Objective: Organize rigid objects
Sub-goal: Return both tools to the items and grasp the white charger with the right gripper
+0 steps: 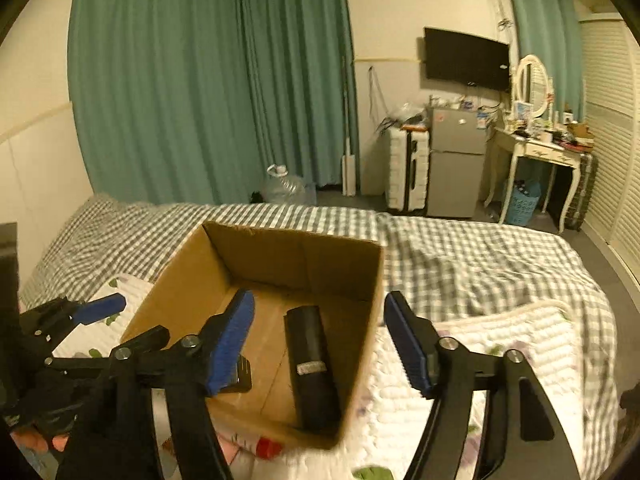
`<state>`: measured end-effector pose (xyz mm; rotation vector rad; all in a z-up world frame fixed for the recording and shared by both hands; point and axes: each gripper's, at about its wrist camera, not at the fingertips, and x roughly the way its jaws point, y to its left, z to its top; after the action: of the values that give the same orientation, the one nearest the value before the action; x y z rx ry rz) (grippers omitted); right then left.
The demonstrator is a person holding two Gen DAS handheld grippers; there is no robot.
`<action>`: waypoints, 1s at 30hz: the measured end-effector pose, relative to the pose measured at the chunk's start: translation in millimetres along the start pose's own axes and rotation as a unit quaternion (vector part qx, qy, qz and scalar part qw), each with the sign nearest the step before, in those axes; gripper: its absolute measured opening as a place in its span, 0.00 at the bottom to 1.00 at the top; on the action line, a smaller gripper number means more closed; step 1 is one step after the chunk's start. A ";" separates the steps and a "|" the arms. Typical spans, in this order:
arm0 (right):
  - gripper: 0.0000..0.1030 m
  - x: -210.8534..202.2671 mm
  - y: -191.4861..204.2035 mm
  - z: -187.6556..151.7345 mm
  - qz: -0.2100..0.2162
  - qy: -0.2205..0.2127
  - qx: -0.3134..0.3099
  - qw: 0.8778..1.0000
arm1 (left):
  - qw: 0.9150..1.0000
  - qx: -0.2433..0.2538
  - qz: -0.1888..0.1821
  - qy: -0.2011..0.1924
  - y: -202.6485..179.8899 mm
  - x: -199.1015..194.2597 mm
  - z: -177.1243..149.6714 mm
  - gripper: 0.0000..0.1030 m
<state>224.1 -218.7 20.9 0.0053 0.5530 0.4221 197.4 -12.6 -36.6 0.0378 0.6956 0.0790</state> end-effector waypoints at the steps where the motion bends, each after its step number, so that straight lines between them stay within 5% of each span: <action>1: 0.67 -8.0 0.2 -1.3 -0.001 -0.004 0.002 1.000 | 1.000 -0.003 0.001 -0.002 0.4 -6.5 -3.3 0.68; 13: 0.77 -72.1 -0.8 -71.5 -0.020 0.043 -0.017 0.999 | 0.999 -0.012 -0.005 0.029 -0.6 -46.1 -56.3 0.69; 22: 0.78 -60.0 20.6 -137.3 -0.006 0.144 -0.035 0.989 | 0.995 -0.040 -0.015 0.086 3.6 -41.9 -119.1 0.69; 30: 0.78 -35.2 26.9 -164.3 -0.012 0.219 -0.048 0.975 | 0.995 -0.033 -0.014 0.098 6.6 -42.0 -138.3 0.69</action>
<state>102.7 -225.5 -98.3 -0.1902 0.9655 0.4279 76.2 -8.5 -115.5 -0.0433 0.8890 0.0793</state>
